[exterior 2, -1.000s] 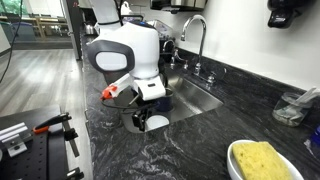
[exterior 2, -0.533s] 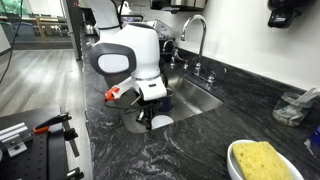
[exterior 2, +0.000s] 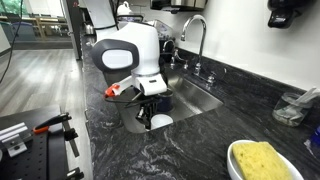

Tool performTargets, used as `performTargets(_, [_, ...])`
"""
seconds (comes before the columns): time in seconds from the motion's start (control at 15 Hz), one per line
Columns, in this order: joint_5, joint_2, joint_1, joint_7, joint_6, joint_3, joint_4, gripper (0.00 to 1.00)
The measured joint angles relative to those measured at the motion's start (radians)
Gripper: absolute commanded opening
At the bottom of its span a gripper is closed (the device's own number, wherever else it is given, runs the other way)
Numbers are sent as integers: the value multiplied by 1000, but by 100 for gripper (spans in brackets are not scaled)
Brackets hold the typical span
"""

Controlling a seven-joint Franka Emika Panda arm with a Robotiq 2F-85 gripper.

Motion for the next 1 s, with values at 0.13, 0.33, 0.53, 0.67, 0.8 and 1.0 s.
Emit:
performTargets(0.13, [-19, -1, -7, -6, -30, 24, 16, 3])
performTargets(0.33, [-35, -1, -23, -36, -33, 89, 36, 3])
performTargets(0.53, [-37, -1, -43, -103, -27, 165, 52, 3])
performTargets(0.67, [-37, -1, -65, -174, -19, 220, 59, 3])
performTargets(0.8, [-37, -1, -104, -259, -16, 290, 62, 3])
performTargets(1.0, [-37, -1, -175, -396, -17, 400, 62, 3])
